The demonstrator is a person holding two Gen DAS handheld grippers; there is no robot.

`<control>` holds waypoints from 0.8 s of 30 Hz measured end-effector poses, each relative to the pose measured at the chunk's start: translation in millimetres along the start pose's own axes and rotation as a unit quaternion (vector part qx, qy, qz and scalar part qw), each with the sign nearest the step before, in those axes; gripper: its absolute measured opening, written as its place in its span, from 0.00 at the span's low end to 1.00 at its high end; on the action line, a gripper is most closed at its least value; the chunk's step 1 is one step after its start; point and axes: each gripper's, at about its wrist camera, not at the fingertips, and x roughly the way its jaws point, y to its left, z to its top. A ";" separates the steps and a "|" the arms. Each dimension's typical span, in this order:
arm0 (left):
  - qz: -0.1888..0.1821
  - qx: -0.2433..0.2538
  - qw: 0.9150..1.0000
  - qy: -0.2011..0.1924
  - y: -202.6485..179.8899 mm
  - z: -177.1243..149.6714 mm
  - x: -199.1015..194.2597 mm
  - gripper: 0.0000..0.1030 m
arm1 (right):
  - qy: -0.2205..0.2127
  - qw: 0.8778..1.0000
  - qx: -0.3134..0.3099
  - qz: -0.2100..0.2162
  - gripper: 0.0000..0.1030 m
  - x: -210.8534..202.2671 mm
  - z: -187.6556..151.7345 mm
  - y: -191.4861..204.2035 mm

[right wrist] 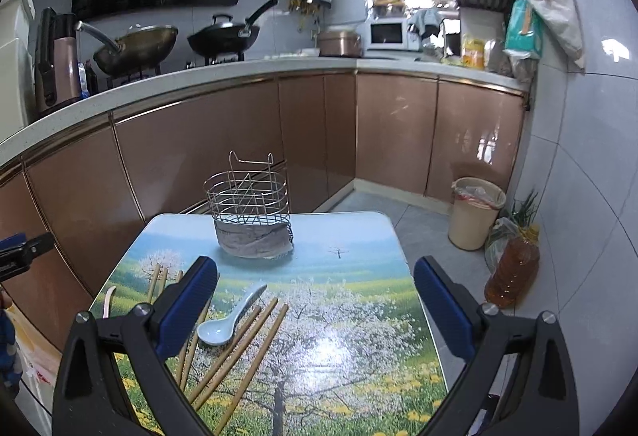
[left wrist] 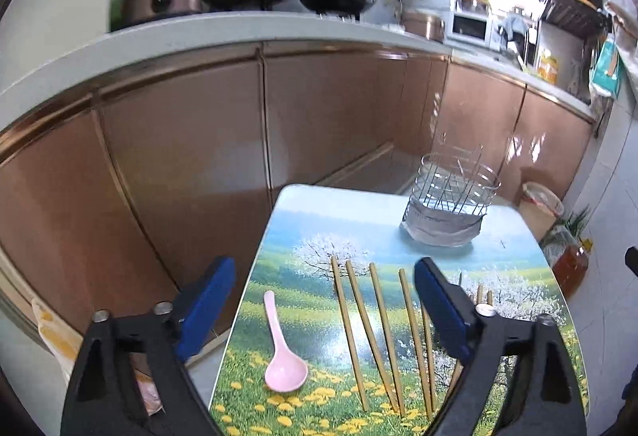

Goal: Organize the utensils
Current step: 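Close the left gripper on a wooden chopstick while the right gripper grasps another chopstick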

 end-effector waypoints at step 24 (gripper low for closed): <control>-0.102 -0.031 0.955 0.278 -14.9 -9.3 172.6 0.44 | 0.318 0.941 0.026 0.116 0.33 184.3 -64.4 16.1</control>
